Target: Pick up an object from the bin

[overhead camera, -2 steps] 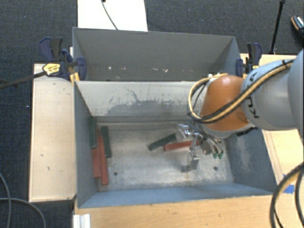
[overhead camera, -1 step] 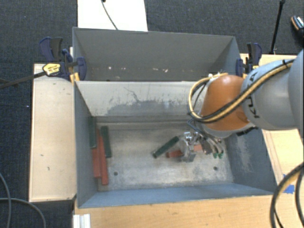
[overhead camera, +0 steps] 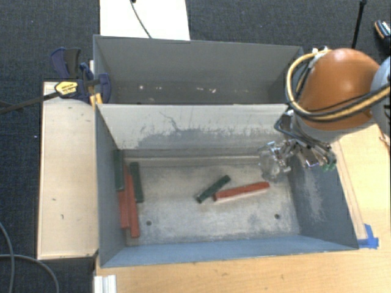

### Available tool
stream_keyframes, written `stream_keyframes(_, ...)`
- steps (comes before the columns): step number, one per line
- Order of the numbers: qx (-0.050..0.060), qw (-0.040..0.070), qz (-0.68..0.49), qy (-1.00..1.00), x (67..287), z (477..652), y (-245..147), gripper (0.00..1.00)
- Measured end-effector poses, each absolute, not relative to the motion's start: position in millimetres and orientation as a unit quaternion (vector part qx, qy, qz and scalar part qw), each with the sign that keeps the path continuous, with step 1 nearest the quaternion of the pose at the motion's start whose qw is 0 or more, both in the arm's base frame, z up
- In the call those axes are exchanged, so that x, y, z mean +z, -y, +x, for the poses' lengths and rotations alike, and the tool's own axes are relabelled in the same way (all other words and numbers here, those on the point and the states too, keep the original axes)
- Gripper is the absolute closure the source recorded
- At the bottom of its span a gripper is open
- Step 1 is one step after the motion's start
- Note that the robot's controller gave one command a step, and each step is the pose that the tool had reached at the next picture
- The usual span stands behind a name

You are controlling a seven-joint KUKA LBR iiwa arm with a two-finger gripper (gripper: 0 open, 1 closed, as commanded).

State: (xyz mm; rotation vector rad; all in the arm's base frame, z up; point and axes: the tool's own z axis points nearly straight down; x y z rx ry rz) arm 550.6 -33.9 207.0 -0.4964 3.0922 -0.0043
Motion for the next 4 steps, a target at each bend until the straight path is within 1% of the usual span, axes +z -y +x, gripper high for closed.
stream_keyframes(1,0.0,0.001,-0.158,-0.987,203,548.9,32,0.0)
stream_keyframes(2,0.001,-0.002,-0.156,-0.988,66,571.4,71,0.0)
stream_keyframes(3,0.0,0.001,-0.156,-0.988,71,573.1,70,1.0)
stream_keyframes(4,-0.001,0.006,-0.15,-0.989,211,580.8,65,1.0)
